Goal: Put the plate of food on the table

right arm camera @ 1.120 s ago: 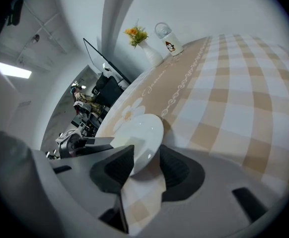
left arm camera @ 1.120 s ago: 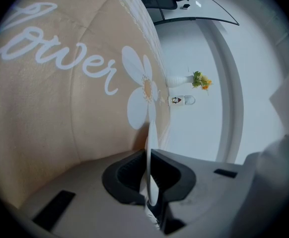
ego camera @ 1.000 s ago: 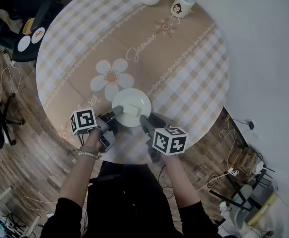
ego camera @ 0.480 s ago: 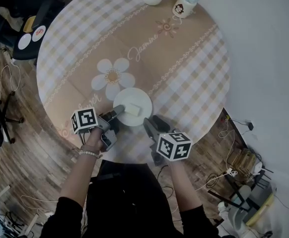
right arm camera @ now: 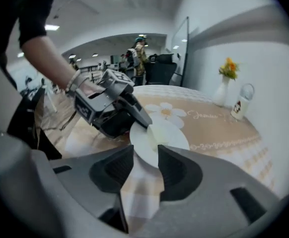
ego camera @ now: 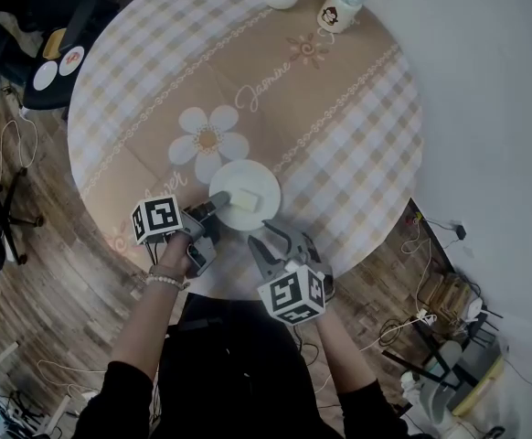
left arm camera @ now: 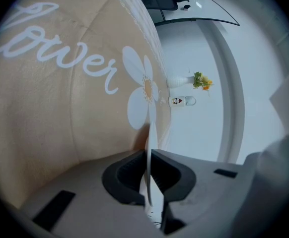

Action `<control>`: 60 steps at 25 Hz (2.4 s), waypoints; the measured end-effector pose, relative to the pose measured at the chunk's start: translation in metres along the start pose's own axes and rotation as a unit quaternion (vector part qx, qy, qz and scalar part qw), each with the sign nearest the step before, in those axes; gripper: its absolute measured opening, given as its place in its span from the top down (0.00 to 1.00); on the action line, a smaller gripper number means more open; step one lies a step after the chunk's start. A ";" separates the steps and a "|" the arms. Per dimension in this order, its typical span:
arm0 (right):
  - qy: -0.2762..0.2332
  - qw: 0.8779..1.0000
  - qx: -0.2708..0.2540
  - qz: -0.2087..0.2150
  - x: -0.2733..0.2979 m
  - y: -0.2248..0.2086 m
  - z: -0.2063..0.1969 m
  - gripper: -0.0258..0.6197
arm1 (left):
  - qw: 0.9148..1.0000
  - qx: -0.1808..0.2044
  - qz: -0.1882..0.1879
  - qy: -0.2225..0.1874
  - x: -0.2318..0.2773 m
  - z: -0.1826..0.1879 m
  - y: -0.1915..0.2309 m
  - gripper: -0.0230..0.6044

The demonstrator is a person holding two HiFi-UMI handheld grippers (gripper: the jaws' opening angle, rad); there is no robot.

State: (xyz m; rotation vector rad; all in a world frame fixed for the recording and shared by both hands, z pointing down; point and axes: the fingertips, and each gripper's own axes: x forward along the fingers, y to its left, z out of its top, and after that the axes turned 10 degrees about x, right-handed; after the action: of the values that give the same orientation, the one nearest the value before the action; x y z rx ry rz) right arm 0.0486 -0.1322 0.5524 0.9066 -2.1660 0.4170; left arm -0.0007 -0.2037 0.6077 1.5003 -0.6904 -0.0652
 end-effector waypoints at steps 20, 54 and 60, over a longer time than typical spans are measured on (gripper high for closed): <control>0.084 0.914 -0.377 -0.128 0.028 0.023 -0.020 0.95 | 0.999 -0.039 -0.029 0.001 -0.002 0.002 -0.007 0.93; 0.095 0.943 -0.297 -0.119 0.056 0.039 -0.010 0.95 | 0.998 -0.057 -0.035 -0.023 -0.027 0.001 -0.008 0.65; 0.097 0.943 -0.291 -0.126 0.057 0.039 -0.012 0.95 | 0.998 -0.052 -0.037 -0.019 -0.042 -0.008 -0.011 0.65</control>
State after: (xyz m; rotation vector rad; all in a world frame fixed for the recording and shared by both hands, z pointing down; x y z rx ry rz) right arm -0.0005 -0.1256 0.6025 0.7468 -1.8041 -0.2475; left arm -0.0268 -0.1785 0.5823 1.4269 -0.6517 -0.1833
